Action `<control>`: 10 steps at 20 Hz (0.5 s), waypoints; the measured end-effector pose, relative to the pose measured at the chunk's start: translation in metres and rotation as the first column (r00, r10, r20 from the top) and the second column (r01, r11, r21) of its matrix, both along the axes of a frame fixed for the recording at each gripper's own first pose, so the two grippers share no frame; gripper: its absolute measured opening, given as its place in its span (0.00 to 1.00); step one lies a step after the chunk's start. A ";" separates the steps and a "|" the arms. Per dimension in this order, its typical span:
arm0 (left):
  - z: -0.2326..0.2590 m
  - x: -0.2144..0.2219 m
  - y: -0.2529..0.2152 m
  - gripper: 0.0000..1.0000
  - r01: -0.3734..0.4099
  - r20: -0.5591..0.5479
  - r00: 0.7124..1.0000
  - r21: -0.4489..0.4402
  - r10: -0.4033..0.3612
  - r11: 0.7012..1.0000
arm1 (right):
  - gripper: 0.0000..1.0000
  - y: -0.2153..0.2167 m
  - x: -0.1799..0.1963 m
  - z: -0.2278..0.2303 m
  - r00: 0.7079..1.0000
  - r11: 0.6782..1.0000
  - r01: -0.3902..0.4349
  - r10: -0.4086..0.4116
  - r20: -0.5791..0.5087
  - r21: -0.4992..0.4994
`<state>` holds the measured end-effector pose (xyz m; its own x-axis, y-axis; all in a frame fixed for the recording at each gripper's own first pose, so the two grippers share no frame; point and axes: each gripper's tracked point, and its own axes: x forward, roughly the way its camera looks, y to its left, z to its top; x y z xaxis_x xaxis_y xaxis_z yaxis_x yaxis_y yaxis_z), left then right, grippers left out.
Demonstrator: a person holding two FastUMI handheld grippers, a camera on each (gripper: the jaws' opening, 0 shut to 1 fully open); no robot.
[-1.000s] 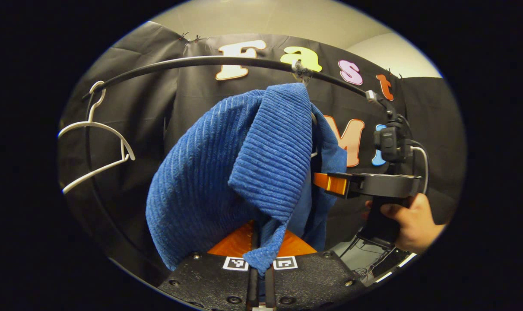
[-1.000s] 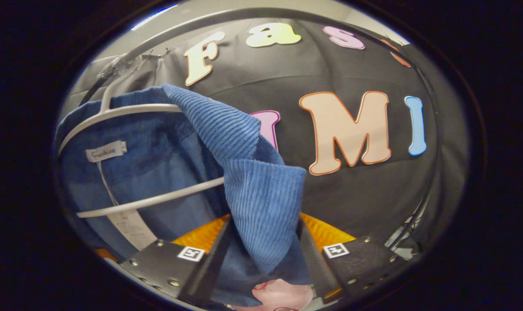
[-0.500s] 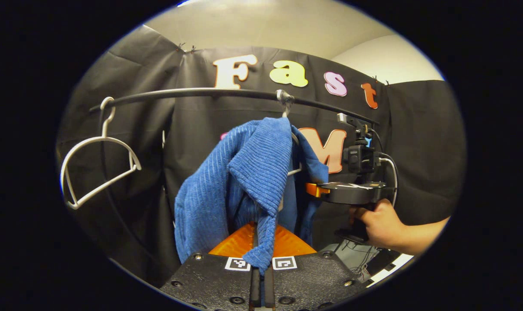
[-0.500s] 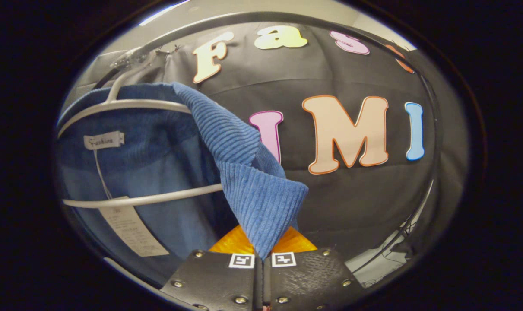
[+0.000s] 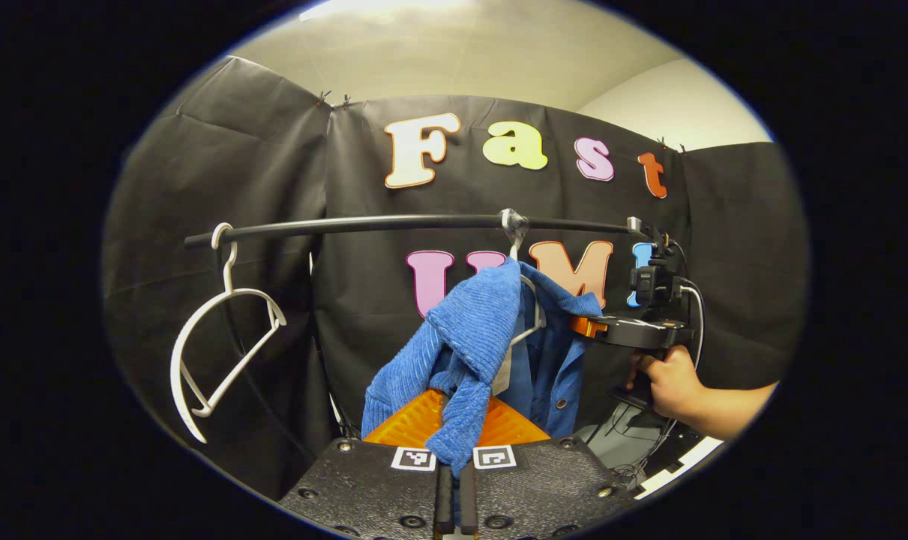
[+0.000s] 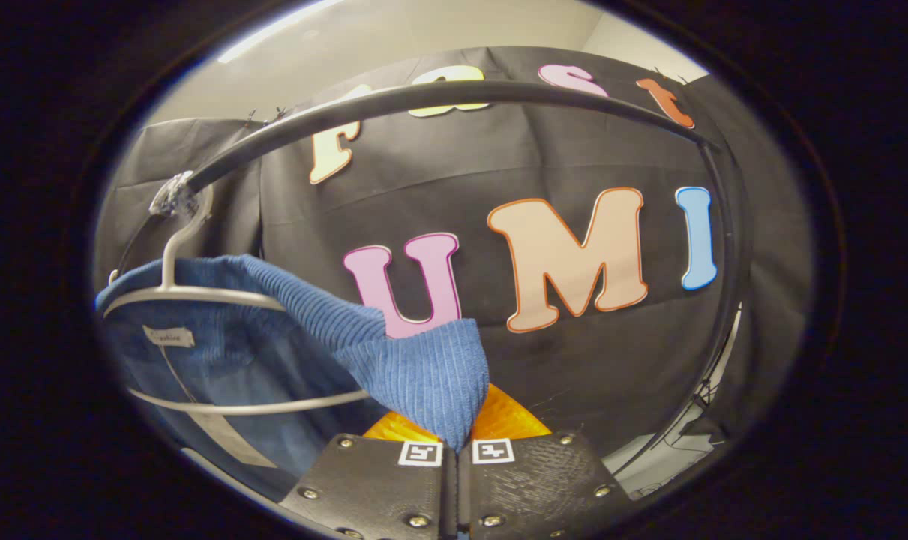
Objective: Grasp the clothes on the hanger with both hands and then place them into the laundry hamper below.
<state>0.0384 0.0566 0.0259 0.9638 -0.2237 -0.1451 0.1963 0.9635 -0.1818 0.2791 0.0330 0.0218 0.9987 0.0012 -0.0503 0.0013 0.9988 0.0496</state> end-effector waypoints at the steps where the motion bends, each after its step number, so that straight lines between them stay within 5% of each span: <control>1: 0.004 0.000 0.003 0.03 0.008 -0.016 1.000 0.006 -0.008 1.000 | 0.00 0.001 0.004 0.006 1.000 1.000 -0.004 0.004 0.013 0.000; 10: 0.018 0.005 0.025 0.05 0.126 -0.068 0.990 0.065 -0.122 0.990 | 0.01 0.020 0.055 0.011 0.998 0.999 -0.009 0.006 0.068 0.040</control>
<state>0.0431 0.0820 0.0441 0.9175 -0.3285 -0.2243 0.3055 0.9431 -0.1317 0.3342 0.0527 0.0330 0.9998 0.0097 0.0181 -0.0113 0.9959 0.0899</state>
